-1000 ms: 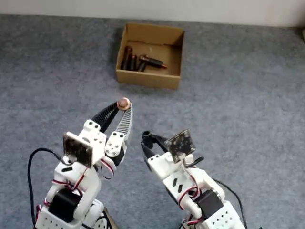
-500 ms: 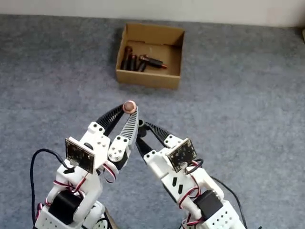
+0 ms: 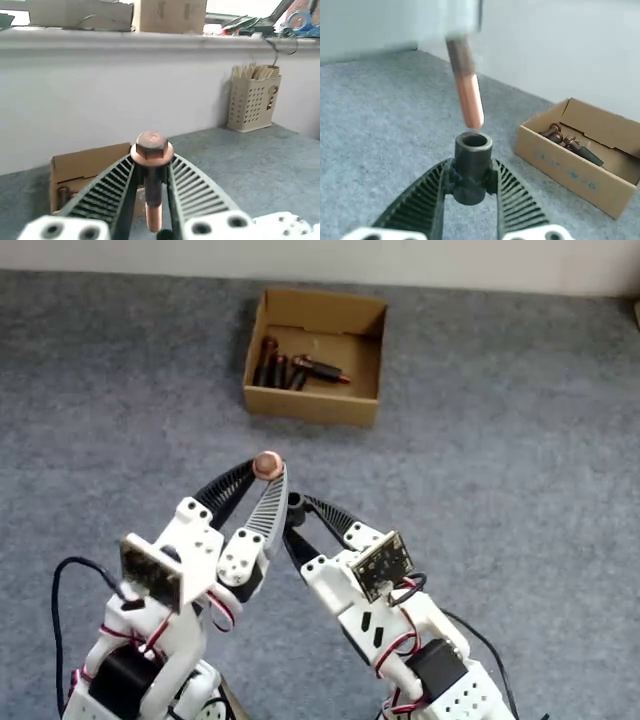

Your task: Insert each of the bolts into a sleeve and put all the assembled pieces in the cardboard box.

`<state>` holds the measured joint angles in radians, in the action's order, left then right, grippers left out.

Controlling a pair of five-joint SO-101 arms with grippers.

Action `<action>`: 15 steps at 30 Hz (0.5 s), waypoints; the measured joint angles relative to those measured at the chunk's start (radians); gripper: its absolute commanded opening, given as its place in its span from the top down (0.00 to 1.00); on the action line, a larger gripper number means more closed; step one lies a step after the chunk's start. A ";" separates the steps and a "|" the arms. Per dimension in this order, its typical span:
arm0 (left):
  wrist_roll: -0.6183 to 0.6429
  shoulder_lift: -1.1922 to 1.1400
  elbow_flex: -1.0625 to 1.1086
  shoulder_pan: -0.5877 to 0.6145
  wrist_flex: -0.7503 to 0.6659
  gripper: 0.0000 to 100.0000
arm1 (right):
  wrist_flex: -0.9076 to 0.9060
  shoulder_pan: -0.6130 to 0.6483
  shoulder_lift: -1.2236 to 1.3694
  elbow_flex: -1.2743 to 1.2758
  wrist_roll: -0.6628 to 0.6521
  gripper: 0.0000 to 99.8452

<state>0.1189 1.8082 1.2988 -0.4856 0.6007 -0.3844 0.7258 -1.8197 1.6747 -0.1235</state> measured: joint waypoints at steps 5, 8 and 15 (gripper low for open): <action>0.000 0.000 -0.049 -0.012 0.000 0.99 | 0.000 0.000 0.000 0.000 0.000 1.00; 0.000 0.000 -0.049 -0.015 0.000 0.99 | 0.000 0.000 0.000 0.000 0.000 1.00; 0.040 0.000 -0.049 -0.046 0.075 0.99 | 0.000 0.000 0.000 0.000 0.000 1.00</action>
<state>0.1588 1.8082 1.2497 -0.5317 0.6759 -0.3844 0.7258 -1.8197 1.6747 -0.1235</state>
